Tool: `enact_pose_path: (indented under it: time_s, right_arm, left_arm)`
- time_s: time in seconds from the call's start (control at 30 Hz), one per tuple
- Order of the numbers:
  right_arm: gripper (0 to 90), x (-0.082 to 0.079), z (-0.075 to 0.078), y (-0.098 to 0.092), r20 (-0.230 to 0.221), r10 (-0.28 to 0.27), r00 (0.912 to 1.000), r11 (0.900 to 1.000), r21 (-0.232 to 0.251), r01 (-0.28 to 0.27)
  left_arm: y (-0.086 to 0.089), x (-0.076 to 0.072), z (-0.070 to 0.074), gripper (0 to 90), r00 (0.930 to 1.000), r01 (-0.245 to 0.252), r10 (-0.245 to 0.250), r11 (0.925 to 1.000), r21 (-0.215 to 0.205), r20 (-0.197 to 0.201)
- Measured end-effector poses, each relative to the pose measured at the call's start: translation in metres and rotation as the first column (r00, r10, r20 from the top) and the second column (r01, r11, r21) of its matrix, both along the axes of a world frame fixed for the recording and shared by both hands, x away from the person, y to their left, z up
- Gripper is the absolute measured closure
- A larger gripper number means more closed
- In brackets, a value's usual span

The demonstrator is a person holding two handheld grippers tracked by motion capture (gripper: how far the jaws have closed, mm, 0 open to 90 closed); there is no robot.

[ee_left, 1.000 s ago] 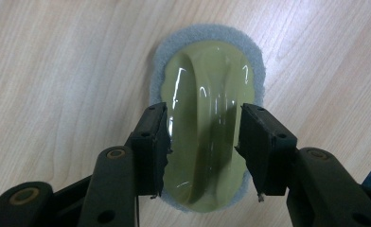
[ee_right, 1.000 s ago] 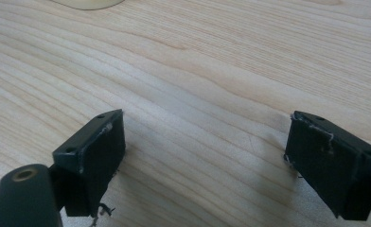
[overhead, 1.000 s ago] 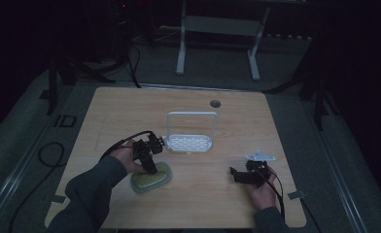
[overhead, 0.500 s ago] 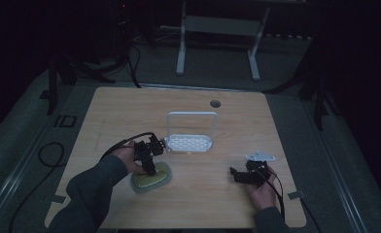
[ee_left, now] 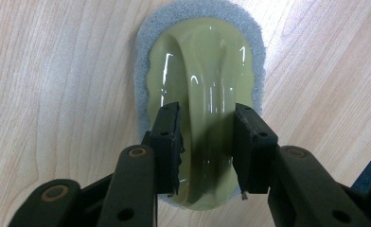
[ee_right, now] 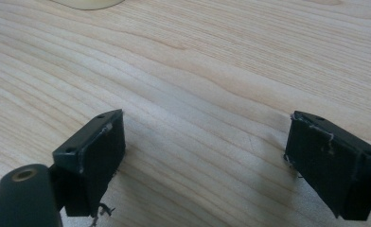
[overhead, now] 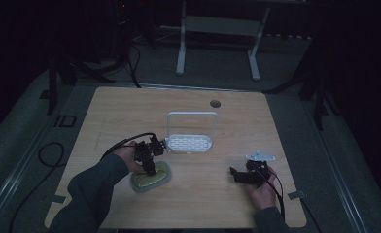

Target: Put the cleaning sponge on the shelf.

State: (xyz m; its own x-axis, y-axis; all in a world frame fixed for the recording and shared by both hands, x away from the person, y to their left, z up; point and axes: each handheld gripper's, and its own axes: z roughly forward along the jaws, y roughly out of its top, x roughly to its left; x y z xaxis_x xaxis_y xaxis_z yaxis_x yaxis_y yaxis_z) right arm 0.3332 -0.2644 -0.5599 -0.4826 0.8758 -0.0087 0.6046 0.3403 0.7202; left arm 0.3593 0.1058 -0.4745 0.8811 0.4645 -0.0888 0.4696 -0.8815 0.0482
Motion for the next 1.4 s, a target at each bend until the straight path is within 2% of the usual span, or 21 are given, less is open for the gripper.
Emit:
enact_pose_path:
  time_s: [0.2, 0.37, 0.83, 0.93, 1.1, 1.4]
  right_arm:
    - [12.5, 0.0, 0.0, 0.0, 0.0, 0.0, 1.0, 1.0, 0.0, 0.0]
    - [12.5, 0.0, 0.0, 0.0, 0.0, 0.0, 1.0, 1.0, 0.0, 0.0]
    - [12.5, 0.0, 0.0, 0.0, -0.001, -0.001, 1.0, 1.0, 0.0, 0.001]
    - [12.5, 0.0, 0.0, 0.0, -0.001, -0.001, 1.0, 1.0, 0.0, 0.001]
    - [12.5, 0.0, 0.0, 0.0, -0.001, -0.001, 1.0, 1.0, 0.0, 0.001]
    - [12.5, 0.0, 0.0, 0.0, -0.002, -0.001, 1.0, 1.0, 0.0, 0.001]
  left_arm:
    - [0.0, 0.001, 0.0, 68.6, 0.9999, 0.008, -0.008, 0.9999, 0.007, -0.009]
    - [-0.001, -0.001, 0.001, 71.5, 0.9998, 0.019, -0.019, 0.9996, 0.021, 0.003]
    - [-0.004, 0.0, 0.016, 71.7, 0.9981, 0.053, -0.054, 0.9984, 0.018, 0.03]
    - [-0.006, 0.0, 0.018, 71.7, 0.9973, 0.058, -0.058, 0.9982, 0.017, 0.044]
    - [-0.01, 0.0, 0.024, 71.7, 0.9923, 0.074, -0.074, 0.9973, 0.005, 0.099]
    - [-0.018, -0.001, 0.031, 71.7, 0.9803, 0.125, -0.125, 0.9921, 0.008, 0.153]
